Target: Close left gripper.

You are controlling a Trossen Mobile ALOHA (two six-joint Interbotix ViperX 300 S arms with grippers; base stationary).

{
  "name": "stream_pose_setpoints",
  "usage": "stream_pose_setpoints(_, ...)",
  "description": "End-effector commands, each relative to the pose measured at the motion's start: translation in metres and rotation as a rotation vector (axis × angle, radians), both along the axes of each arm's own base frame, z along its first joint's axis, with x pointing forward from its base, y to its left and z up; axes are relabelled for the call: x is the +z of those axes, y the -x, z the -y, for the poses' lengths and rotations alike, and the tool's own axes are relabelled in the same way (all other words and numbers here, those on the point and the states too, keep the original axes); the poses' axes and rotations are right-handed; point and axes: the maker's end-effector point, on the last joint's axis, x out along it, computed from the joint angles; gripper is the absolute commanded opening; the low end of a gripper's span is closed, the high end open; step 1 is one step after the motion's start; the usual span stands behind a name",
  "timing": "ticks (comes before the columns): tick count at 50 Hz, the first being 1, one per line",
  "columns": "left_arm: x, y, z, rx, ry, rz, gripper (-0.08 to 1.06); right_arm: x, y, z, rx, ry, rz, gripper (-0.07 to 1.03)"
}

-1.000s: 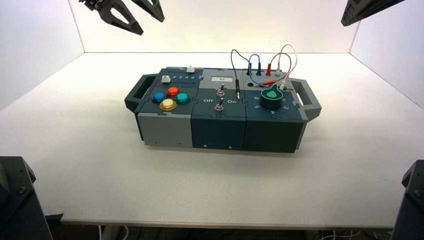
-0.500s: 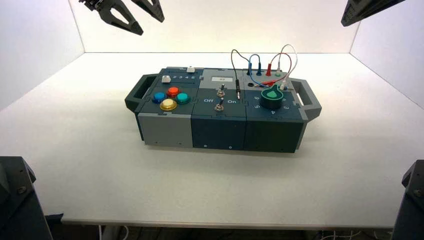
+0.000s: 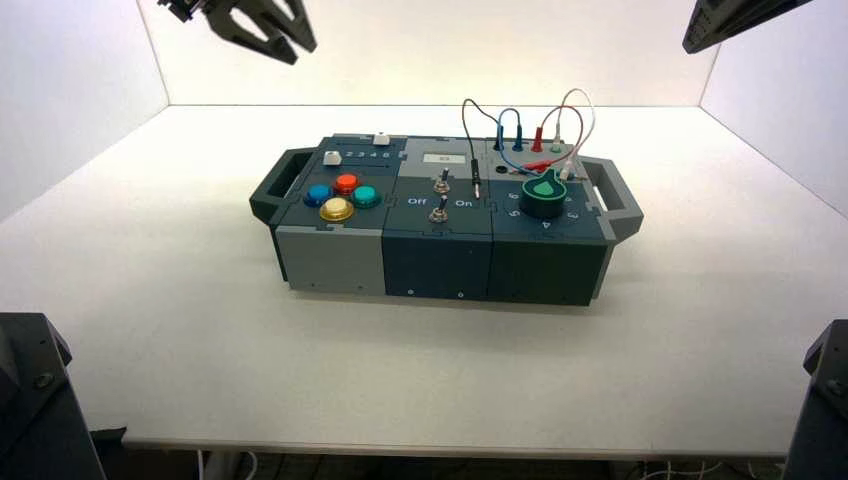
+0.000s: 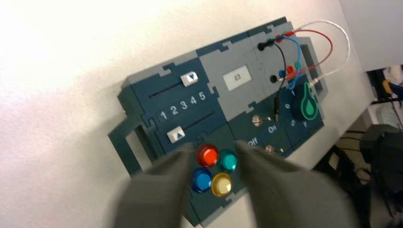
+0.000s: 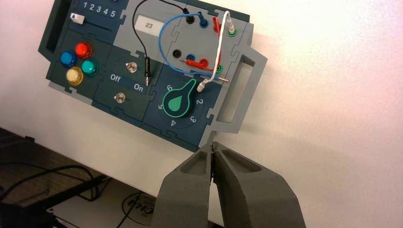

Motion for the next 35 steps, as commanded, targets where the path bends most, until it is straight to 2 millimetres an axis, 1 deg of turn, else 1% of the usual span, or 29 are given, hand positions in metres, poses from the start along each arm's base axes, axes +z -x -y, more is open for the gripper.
stream_pose_setpoints(1,0.0097,-0.0003,0.0042,-0.014,0.011,0.014,0.20,0.0120,-0.0058,-0.0028,0.004,-0.012,0.034,-0.02)
stream_pose_setpoints(4,0.0082,0.0012,0.0050,-0.022,0.014,0.001,0.13,0.0113,-0.0055,-0.0025,0.004,-0.011,0.033,-0.02)
stream_pose_setpoints(7,0.0075,0.0035,0.0063,-0.038,0.019,-0.019,-0.02,0.0113,-0.0055,-0.0025,0.004,-0.011,0.033,-0.02)
stream_pose_setpoints(8,0.0085,0.0032,0.0061,-0.039,0.020,-0.019,-0.04,0.0114,-0.0055,-0.0028,0.004,-0.012,0.032,-0.02)
stream_pose_setpoints(17,0.0032,0.0048,0.0074,-0.056,0.024,-0.051,-0.03,0.0114,-0.0055,-0.0028,0.005,-0.011,0.033,-0.02)
stream_pose_setpoints(35,0.0025,0.0035,0.0072,-0.057,0.024,-0.053,-0.03,0.0105,-0.0047,-0.0024,0.008,-0.009,0.029,-0.02)
